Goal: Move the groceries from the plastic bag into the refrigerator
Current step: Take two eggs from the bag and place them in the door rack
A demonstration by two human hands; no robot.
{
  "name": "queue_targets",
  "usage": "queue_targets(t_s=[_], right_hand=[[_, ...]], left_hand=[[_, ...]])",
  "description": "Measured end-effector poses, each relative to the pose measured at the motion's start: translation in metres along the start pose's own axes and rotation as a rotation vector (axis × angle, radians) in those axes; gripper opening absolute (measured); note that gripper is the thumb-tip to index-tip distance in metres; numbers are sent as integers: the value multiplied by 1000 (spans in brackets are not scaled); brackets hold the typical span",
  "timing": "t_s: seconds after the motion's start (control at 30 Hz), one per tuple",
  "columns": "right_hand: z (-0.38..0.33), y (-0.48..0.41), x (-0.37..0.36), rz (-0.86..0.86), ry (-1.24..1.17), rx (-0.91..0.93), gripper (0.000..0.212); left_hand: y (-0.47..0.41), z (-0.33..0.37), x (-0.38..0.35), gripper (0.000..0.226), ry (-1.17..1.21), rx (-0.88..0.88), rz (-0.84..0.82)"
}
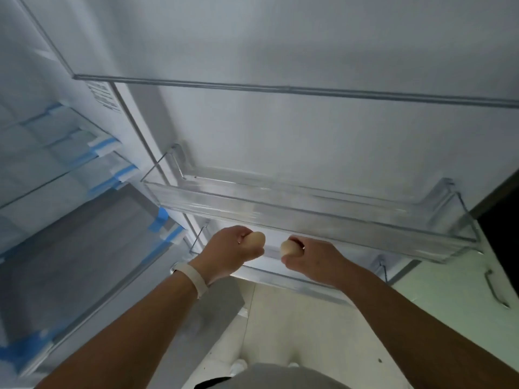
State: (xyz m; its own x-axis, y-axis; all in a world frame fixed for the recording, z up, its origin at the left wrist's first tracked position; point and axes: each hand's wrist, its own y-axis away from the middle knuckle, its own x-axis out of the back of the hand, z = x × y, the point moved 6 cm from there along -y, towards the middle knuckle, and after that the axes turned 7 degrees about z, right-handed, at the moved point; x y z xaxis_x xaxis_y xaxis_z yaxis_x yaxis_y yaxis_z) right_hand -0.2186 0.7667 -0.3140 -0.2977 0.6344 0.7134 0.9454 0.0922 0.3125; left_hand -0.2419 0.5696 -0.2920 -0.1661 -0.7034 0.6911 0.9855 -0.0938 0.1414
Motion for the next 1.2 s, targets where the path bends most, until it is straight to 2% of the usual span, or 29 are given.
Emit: queue_targets(t_s=[0.1, 0.2, 0.33, 0.77, 0.97, 1.1, 1.2], right_hand=[[1, -4, 1, -25, 121, 17, 30], [5, -8, -4, -53, 201, 64, 23], [11, -15, -8, -51, 302, 110, 27], [21, -26, -21, -153, 527, 166, 34], [25, -26, -22, -128, 524, 153, 43], [21, -25, -16, -98, 523, 168, 45], [22, -21, -13, -68, 511, 161, 51]], left_hand=[[-16, 2, -12, 34, -120, -12, -141], [-26, 1, -25, 16, -229, -37, -306], [-35, 0, -38, 38, -331, -94, -449], [-55, -20, -57, 49, -467, -231, -573], [-57, -19, -64, 22, -580, -324, -565], [-58, -19, -65, 31, -587, -329, -568], [-61, -26, -62, 48, -564, -326, -564]])
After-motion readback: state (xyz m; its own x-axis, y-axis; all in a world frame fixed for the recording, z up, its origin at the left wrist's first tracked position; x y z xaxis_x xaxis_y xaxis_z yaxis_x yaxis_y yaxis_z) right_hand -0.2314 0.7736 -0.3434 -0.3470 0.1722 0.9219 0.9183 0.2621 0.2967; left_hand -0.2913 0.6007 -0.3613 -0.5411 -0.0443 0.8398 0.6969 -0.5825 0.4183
